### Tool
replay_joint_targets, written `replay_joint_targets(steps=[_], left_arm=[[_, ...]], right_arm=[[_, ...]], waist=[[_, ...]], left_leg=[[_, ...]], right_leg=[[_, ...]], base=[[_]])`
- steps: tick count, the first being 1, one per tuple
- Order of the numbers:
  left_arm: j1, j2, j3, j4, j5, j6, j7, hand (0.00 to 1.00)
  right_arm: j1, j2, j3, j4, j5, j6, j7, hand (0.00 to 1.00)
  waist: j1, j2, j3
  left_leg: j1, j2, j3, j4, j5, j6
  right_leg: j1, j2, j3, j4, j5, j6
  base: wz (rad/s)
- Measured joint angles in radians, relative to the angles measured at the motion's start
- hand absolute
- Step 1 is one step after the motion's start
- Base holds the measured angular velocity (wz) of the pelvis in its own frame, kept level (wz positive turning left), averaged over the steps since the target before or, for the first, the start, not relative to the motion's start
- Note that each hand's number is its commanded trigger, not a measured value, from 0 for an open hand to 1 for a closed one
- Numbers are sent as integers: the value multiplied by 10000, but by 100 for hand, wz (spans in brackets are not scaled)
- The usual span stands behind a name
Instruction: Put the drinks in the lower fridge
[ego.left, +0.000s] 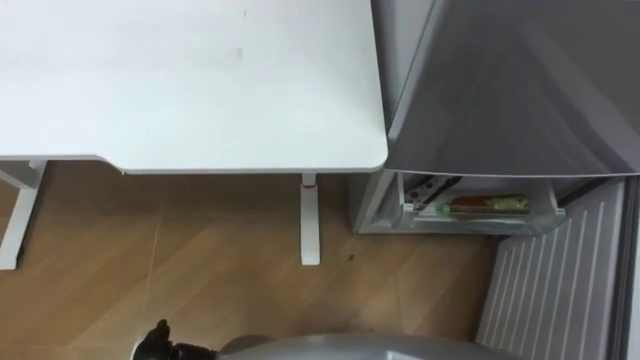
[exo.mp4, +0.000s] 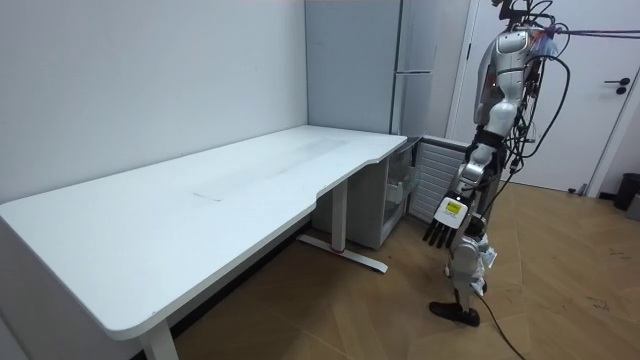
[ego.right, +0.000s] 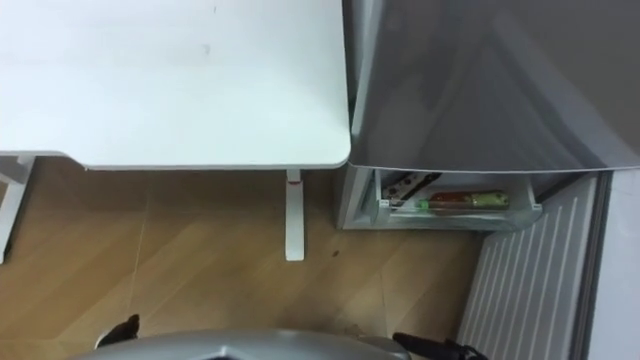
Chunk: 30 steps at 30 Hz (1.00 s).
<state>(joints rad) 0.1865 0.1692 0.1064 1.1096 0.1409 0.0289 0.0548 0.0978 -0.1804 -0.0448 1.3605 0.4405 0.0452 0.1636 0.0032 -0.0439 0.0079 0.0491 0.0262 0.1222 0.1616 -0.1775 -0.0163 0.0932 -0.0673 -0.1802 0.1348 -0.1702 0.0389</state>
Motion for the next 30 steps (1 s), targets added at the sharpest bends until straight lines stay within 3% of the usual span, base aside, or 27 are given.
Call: replay_joint_targets(steps=[6,16,25,30], left_arm=[[-77,-4,-170,-9,301,267,-20,0],[-142,-43,-512,-8,303,343,0,0],[8,-145,-504,-39,300,387,211,0],[69,-147,-469,-81,285,384,200,0]], right_arm=[[-10,5,26,-22,-162,-2,-202,0],[-74,96,139,-76,160,-5,-746,0],[43,327,-159,-68,1803,163,-1382,0],[-1,334,-1047,-63,3286,211,-1468,0]], waist=[[-24,60,6],[-33,219,8],[-394,313,-33],[-584,301,-14]], left_leg=[[145,-6,-25,0,-3,0],[275,-11,-38,-1,-4,3],[316,-32,-97,-39,-4,2],[428,-36,-134,-50,-4,2]], right_leg=[[224,1,34,-10,-6,6],[302,-1,49,-8,-16,9],[367,-9,8,-5,-77,16],[437,-10,40,-14,-84,18]], base=[[0],[0],[3],[0]])
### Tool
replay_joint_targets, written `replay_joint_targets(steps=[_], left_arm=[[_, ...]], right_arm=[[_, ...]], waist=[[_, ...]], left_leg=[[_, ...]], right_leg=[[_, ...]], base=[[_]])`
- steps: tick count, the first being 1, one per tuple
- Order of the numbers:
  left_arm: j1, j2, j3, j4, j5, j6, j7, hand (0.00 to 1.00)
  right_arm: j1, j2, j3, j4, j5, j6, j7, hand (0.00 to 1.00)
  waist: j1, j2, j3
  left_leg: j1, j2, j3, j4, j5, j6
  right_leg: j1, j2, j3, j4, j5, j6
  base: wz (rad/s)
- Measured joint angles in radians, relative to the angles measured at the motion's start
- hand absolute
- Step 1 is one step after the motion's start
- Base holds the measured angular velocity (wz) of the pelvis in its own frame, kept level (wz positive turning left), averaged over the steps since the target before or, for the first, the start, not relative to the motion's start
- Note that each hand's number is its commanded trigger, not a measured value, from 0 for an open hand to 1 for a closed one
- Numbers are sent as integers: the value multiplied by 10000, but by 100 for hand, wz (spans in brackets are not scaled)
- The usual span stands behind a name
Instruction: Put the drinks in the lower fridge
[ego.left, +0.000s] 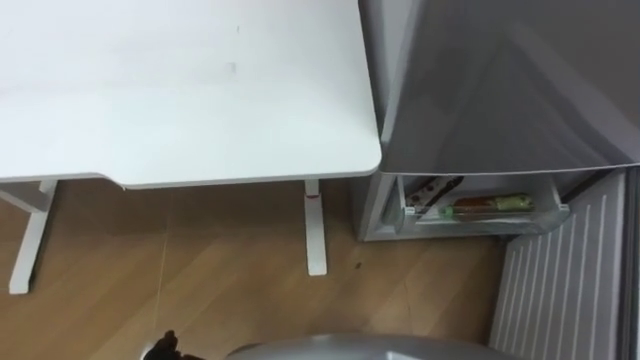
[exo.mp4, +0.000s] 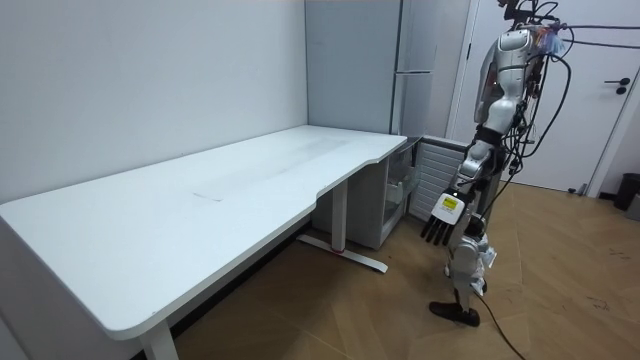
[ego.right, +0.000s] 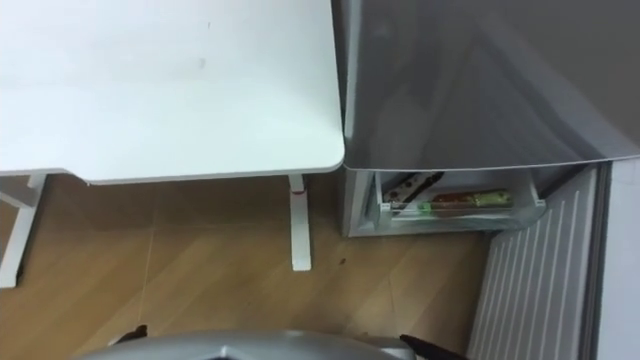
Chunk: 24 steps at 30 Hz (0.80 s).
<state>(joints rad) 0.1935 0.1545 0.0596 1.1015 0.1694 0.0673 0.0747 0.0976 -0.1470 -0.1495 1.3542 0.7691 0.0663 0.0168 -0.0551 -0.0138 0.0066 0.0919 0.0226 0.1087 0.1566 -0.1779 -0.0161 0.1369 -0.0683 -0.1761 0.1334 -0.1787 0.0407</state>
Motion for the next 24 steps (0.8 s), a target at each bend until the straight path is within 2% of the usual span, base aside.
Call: replay_joint_targets(steps=[4,5,9,11,14,16,19,21,22,24], left_arm=[[15,0,35,-184,2,-32,4,0],[36,-5,138,-314,12,-64,2,0],[174,-4,471,-440,20,-317,11,0],[181,4,554,-439,5,-314,11,0],[164,10,554,-424,8,-306,10,0],[193,37,554,-302,5,-297,9,0],[58,202,521,-199,3,-210,8,0],[-213,290,360,82,-1,-207,0,0],[-288,294,348,204,1,-207,-2,0],[-814,295,334,413,2,-218,6,0]], right_arm=[[6,-20,-412,-32,1600,-14,-174,0],[-1,-16,-760,-82,2219,-15,-171,0],[-2,-19,-1507,-496,3840,-242,-162,0],[34,-22,-1587,-707,4432,-242,-176,0],[-25,-20,-1720,-808,5034,-234,-184,0],[-129,-34,-1805,-785,5698,-229,-141,0],[-395,-34,-1813,-788,6612,-221,46,0],[-835,-41,-1814,-799,6954,-278,205,0],[-970,-38,-1805,-784,7011,-297,238,0],[-1564,-41,-1716,-793,7217,-340,305,0]], waist=[[-40,37,-11],[-78,32,-12],[-199,32,-24],[-235,18,-25],[-244,5,-74],[-191,105,-79],[-184,197,-139],[-83,259,-63],[-48,280,-53],[124,332,38]], left_leg=[[78,-1,8,-34,0,0],[75,-1,-8,-26,0,-1],[59,-6,7,-8,1,-1],[0,-6,10,65,-15,-1],[-211,2,-5,280,-93,13],[-463,10,-63,516,-173,21],[-957,31,-154,879,-222,35],[-1476,65,-152,1216,-234,57],[-1643,73,-155,1315,-236,60],[-2552,148,-151,1957,-307,100]], right_leg=[[67,9,35,4,-26,-3],[67,10,30,4,-26,-4],[63,4,27,25,-34,-4],[47,-9,-64,31,-50,-6],[-40,-32,-172,91,-80,-2],[-236,-39,-199,219,-100,1],[-702,-51,-256,482,-110,-16],[-1238,-71,-221,848,-132,-49],[-1404,-76,-218,960,-141,-60],[-2411,-113,-151,1734,-302,-125]], base=[[0],[0],[0],[5],[7],[6],[6],[0],[-5],[-2]])
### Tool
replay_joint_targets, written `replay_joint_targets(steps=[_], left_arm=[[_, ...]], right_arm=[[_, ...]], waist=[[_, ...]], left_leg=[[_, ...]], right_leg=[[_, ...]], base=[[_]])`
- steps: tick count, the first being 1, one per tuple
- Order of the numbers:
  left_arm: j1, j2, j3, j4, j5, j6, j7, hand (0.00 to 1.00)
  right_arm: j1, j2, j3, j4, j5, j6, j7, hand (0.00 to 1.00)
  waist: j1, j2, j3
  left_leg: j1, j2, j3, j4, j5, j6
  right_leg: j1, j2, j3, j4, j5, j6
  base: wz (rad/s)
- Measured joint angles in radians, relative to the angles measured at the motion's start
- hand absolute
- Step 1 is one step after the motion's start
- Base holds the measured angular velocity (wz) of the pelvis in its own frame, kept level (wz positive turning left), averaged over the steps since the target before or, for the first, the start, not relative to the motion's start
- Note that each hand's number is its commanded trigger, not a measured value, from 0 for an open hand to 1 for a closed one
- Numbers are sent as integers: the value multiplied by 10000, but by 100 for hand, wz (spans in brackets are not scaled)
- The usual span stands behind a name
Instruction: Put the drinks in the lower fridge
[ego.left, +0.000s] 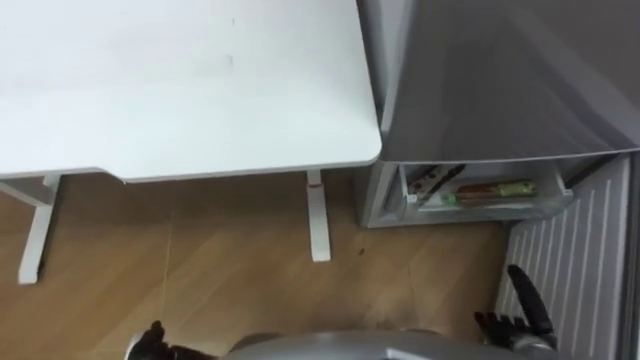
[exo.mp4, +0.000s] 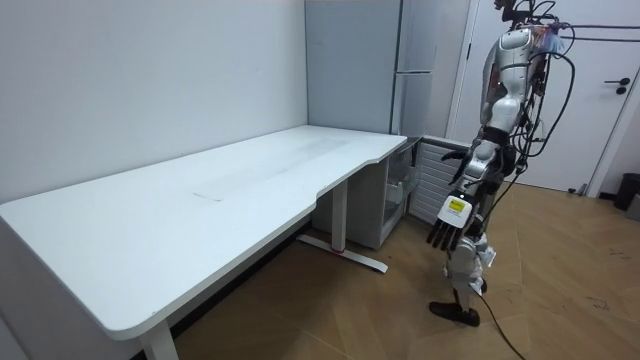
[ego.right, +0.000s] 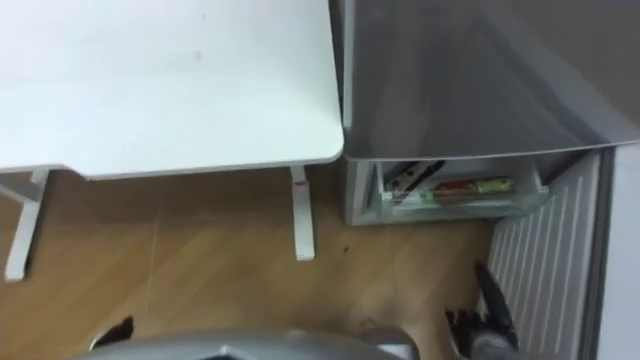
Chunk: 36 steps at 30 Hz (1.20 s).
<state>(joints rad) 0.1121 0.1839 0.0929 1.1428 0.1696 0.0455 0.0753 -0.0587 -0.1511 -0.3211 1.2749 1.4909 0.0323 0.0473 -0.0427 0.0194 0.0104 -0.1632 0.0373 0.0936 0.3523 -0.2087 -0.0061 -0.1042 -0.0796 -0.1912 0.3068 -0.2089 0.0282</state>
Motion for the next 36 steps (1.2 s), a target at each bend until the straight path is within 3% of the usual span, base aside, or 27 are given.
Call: replay_joint_targets(steps=[3,6,9,11,13,18,21,30,36], left_arm=[[-619,3,-15,195,-23,-37,2,0],[-908,63,-211,332,-347,-221,22,0],[-1210,265,-607,840,-488,-376,25,0],[-1371,348,-615,966,-498,-286,26,0],[-1432,397,-698,950,-493,-224,26,0],[-1404,705,-1849,454,-718,-44,-17,0],[-1445,779,-1964,113,-928,-55,-15,0],[-1492,856,-2318,-508,-1439,-8,-76,0],[-930,1110,-2579,-1375,-2105,6,-199,0]], right_arm=[[-972,-102,35,176,366,-155,202,0],[-1560,-141,39,201,751,-352,502,0],[-2004,-270,45,257,1186,-576,669,0],[-2316,-516,44,513,1171,-568,778,0],[-2576,-787,51,532,1147,-567,830,0],[-3385,-1559,144,531,1559,-575,1136,0],[-3959,-1934,307,336,1549,-624,1196,0],[-4798,-2911,671,-785,1562,-663,1469,0],[-5014,-3057,1052,-1093,1504,-750,1376,0]], waist=[[184,31,128],[446,25,184],[606,20,198],[759,6,202],[828,6,206],[995,-17,233],[1055,-14,230],[1176,6,215],[1144,-166,225]], left_leg=[[-1566,85,-20,1377,-286,32],[-2970,117,-10,2698,-599,56],[-4500,185,-17,4257,-1130,88],[-5378,191,-9,4986,-1315,46],[-6210,159,-8,5532,-1356,70],[-8171,57,-3,7028,-1509,112],[-9236,52,-90,7900,-1602,146],[-11185,-254,-176,9438,-1734,356],[-11392,-338,-139,9654,-1781,439]], right_leg=[[-1680,-131,109,1580,-457,-86],[-3241,-281,291,3155,-906,-156],[-4865,-435,463,4959,-1534,-195],[-5805,-544,547,5814,-1771,-202],[-6638,-641,630,6464,-1877,-218],[-8690,-945,848,8238,-2255,-402],[-9690,-1057,897,9118,-2425,-471],[-11478,-1662,905,10801,-2782,-498],[-11629,-1848,954,11063,-2927,-385]], base=[[0],[-5],[-2],[2],[5],[9],[8],[15],[11]])
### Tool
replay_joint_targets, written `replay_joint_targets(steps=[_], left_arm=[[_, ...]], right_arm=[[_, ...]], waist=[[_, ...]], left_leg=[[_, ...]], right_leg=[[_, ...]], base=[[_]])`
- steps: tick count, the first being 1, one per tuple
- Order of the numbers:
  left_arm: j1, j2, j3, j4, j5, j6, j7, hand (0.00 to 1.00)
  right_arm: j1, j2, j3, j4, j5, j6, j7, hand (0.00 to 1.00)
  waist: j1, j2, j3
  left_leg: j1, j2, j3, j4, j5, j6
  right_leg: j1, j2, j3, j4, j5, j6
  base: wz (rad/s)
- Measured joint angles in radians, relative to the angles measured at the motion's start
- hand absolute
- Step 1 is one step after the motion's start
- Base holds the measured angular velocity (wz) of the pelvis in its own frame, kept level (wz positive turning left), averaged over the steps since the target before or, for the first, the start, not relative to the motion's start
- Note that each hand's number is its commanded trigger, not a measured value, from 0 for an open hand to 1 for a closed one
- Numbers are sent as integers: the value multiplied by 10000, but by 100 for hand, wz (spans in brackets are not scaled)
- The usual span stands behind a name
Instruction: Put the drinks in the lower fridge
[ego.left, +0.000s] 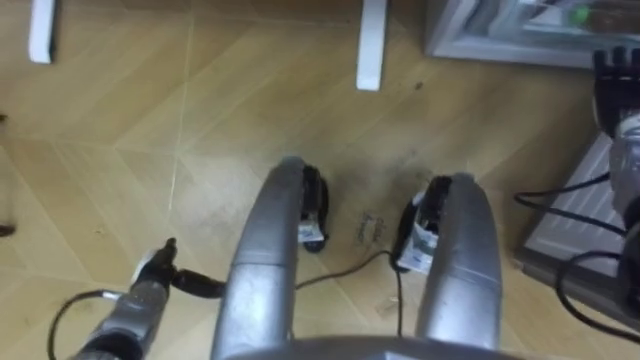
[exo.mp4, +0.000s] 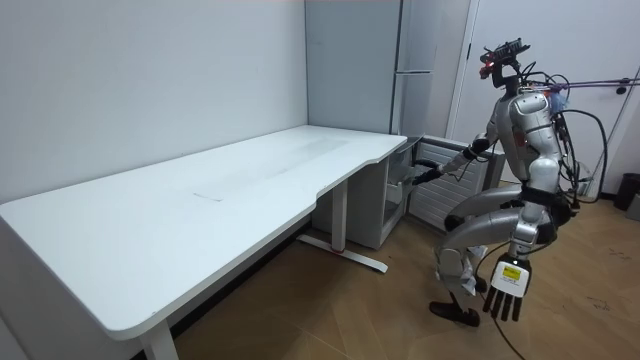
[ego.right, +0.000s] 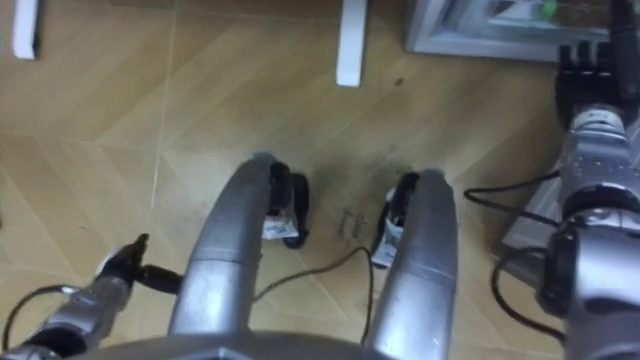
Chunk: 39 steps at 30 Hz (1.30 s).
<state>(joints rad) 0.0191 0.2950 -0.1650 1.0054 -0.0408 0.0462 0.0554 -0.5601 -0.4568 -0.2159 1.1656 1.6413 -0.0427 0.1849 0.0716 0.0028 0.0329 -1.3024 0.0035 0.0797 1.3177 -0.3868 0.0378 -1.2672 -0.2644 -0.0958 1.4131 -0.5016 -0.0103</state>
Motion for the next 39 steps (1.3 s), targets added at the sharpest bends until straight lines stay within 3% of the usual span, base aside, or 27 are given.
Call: replay_joint_targets(steps=[4,7,9,11,20,26,31,39], left_arm=[[320,123,-90,-462,-333,-3,-85,0],[436,182,-160,-684,-316,-1,-193,0],[735,401,-152,-1177,-333,-44,-223,0],[956,524,-148,-1431,-335,-57,-218,0],[1765,713,-150,-1814,-337,-102,-234,0],[2325,801,67,-2166,-335,-83,-240,0],[2577,879,80,-2426,-235,-82,-391,0],[3365,972,71,-2914,-231,-135,-692,0]], right_arm=[[-124,-8,232,-25,-16,-85,-116,0],[-213,-73,550,-46,-12,-107,-310,0],[-242,-91,684,-47,-2,-103,-559,0],[-265,-97,742,-47,0,-100,-756,0],[-309,-213,887,-150,33,-365,-1587,0],[-309,-307,1168,-858,40,-559,-2408,0],[-309,-399,1172,-1576,35,-960,-3021,0],[-417,-602,1169,-2053,42,-1004,-3045,0]], waist=[[-114,-70,3],[-115,-241,25],[-106,-461,67],[-95,-554,63],[110,-758,124],[254,-756,126],[525,-756,126],[713,-752,124]], left_leg=[[-171,-8,14,7,-16,30],[-208,-15,70,18,-30,55],[-181,-27,110,20,-33,59],[-190,-24,84,20,-32,58],[-203,-164,18,-27,-32,59],[-190,-158,-13,-52,-30,56],[-200,-164,-161,-70,60,-107],[-158,-193,-599,-25,8,-399]], right_leg=[[-171,-132,-10,8,1,6],[-286,-142,89,52,2,11],[-291,-166,132,115,-26,37],[-289,-190,107,122,-36,25],[-277,-403,18,134,-51,5],[-277,-494,-61,124,-53,0],[-198,-568,-281,182,-153,-180],[215,-635,-886,216,-533,-433]], base=[[0],[-4],[4],[5],[3],[-1],[7],[11]])
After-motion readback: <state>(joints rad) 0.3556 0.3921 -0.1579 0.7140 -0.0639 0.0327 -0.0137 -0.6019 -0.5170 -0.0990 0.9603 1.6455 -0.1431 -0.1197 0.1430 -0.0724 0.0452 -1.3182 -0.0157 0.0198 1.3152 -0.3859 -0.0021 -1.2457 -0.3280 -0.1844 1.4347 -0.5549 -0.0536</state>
